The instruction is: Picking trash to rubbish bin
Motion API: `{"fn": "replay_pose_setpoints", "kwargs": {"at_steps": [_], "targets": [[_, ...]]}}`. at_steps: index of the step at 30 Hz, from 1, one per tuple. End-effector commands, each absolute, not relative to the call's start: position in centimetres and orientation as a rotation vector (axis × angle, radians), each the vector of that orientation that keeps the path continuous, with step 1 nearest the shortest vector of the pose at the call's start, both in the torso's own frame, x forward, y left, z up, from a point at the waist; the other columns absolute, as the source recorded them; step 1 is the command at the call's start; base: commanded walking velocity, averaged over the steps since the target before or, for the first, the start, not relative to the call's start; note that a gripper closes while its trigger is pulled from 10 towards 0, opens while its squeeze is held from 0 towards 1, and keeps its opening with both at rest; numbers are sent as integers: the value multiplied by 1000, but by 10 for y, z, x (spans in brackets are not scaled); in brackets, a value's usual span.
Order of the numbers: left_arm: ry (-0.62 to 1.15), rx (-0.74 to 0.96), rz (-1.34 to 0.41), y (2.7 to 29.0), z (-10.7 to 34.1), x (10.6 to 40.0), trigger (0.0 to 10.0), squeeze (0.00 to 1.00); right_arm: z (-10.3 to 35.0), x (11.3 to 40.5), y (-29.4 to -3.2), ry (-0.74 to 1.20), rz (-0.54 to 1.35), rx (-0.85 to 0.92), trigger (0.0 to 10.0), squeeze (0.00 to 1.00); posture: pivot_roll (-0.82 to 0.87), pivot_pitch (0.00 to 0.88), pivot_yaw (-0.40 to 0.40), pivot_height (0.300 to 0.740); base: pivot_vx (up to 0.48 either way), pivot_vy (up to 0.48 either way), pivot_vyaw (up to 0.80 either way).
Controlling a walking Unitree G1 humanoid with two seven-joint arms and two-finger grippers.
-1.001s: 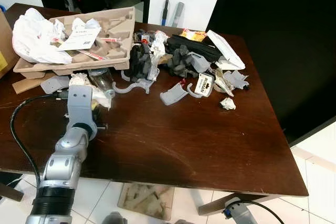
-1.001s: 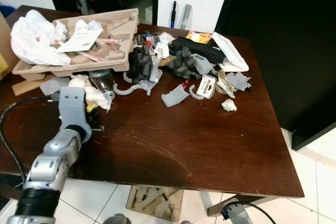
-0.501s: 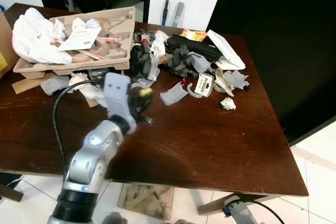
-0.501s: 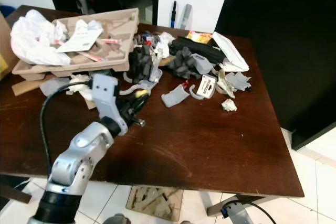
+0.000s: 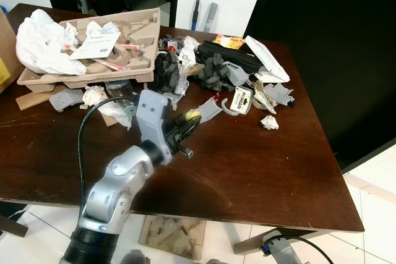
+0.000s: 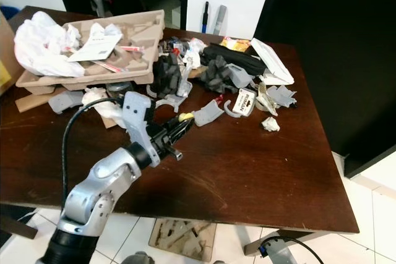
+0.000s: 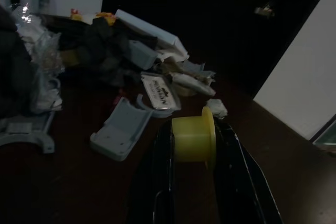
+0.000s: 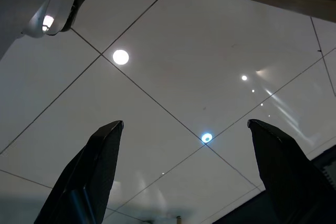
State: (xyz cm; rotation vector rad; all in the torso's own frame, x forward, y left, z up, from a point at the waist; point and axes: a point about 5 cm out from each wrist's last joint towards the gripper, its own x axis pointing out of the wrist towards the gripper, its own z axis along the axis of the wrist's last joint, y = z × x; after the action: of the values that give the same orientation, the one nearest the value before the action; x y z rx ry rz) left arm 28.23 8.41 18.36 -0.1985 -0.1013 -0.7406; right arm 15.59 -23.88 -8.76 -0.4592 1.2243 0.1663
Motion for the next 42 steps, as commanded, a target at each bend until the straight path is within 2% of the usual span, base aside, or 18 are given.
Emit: {"fn": "replay_pose_setpoints", "kwargs": {"at_steps": [1,14,20,25,42], "targets": [[-138,-225,-768,79,189,279,10000,0,-91,147,-240,1257,168,-469,10000,0,209,98,-113,740,0,0,0],[-146,-213,-797,73,188,278,10000,0,-95,138,-235,1296,193,-474,10000,0,199,71,-98,740,0,0,-721],[-147,-226,-865,70,191,275,10000,0,-96,137,-234,1304,186,-473,10000,0,194,86,-91,740,0,0,-781],[-105,-159,-905,68,181,270,10000,0,-96,136,-237,1313,158,-472,10000,0,191,93,-88,740,0,0,-781],[-132,-135,-915,71,182,268,10000,0,-96,132,-242,1343,149,-484,10000,0,193,119,-89,740,0,0,-781]]}}
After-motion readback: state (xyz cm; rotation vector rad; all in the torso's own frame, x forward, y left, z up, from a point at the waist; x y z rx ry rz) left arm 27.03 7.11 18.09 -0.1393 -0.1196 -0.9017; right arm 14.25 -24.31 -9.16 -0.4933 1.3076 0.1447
